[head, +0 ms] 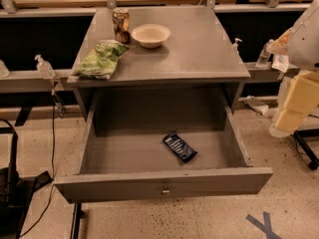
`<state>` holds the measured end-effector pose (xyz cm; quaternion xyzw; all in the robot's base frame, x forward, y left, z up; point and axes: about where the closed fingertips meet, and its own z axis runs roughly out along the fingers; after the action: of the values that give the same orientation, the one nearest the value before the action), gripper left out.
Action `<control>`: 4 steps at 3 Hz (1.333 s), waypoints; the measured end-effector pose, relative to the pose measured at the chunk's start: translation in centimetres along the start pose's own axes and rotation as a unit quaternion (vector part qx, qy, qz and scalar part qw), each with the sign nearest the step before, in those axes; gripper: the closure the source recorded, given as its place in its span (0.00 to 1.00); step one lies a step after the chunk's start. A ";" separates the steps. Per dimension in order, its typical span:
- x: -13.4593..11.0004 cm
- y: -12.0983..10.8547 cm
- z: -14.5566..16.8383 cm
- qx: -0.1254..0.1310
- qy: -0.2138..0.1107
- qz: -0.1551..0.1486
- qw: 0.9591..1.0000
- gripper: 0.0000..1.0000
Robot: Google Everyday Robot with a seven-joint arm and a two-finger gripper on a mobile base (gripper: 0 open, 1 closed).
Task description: Pick rxbar blueberry from top drawer and place on counter
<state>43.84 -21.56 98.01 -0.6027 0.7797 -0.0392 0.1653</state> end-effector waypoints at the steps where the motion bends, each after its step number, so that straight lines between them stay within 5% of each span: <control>1: 0.0 0.0 0.0 0.000 0.000 0.000 1.000 0.00; 2: 0.0 -0.1 0.0 0.002 -0.011 0.005 1.000 0.00; 3: -2.0 -1.6 3.9 -0.009 -0.025 0.014 1.000 0.00; 4: -7.1 -5.6 12.2 -0.003 -0.048 0.034 0.998 0.00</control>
Offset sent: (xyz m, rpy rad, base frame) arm 0.0022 -0.0012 -0.0046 0.0542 0.0001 -0.0084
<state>54.27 -14.62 89.50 -0.5776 0.7908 -0.0022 0.2025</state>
